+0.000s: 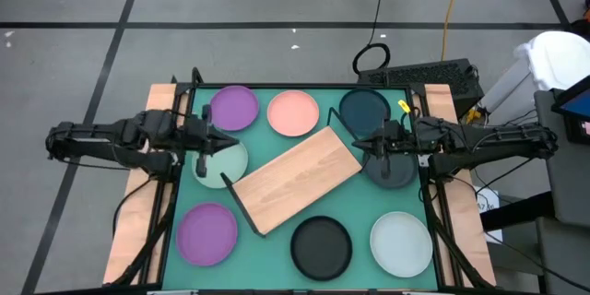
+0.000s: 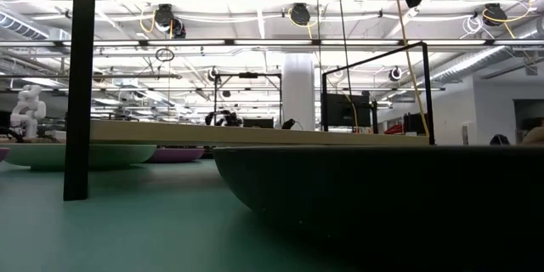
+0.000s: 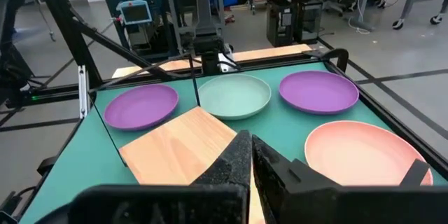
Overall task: Place and stack plates onto a shelf
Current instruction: Put the top black plate on the shelf
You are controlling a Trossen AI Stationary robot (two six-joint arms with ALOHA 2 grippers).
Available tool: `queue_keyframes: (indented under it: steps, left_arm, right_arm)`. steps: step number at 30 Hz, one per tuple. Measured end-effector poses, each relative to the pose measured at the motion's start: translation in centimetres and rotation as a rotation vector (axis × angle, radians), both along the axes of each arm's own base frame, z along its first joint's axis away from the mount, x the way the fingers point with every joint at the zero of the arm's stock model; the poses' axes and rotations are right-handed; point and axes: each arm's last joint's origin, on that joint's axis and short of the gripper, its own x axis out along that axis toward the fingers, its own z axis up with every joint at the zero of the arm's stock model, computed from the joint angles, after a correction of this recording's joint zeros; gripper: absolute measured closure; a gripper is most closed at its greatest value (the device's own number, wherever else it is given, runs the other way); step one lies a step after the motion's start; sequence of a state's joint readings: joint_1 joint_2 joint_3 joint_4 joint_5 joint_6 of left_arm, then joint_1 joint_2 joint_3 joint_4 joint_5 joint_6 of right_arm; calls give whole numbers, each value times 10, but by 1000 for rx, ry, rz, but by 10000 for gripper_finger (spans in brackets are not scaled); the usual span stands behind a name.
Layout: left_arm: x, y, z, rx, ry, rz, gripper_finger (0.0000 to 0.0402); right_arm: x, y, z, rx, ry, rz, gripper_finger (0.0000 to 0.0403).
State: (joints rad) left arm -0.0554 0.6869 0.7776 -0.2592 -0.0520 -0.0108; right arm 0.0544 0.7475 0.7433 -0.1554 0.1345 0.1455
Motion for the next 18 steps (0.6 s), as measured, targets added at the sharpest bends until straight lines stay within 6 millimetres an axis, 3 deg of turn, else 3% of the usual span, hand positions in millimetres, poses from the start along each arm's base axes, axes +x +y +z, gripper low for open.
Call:
queue_keyframes:
  steps: [11,18]
  left_arm:
    - [20,-10,-11,-11,67,-36,398]
    - [34,-15,-19,9,106,-26,398]
  right_arm:
    - [0,11,3,19,-23,56,403]
    - [-4,18,12,-17,89,-51,403]
